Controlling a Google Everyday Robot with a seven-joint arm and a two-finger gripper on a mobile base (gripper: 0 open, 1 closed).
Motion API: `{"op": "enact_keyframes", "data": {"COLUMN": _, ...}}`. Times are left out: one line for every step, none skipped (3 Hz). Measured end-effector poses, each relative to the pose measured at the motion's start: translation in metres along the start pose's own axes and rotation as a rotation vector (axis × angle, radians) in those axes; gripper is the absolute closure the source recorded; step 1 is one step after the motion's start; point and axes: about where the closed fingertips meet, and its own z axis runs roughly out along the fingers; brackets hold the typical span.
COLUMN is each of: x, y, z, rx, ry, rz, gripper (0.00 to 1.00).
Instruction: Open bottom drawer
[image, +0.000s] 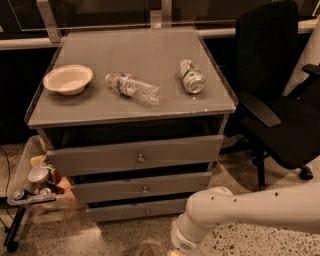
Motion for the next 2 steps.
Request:
{"op": "enact_keyframes", "data": {"x": 0.001, "y": -0.043, "z": 0.037, "rx": 0.062, "ry": -0.034, "rz": 0.048, "gripper": 0.00}}
{"op": "enact_keyframes", "data": {"x": 0.010, "y": -0.086, "z": 0.073, "rx": 0.106, "ry": -0.040, "rz": 0.078, "gripper": 0.00}}
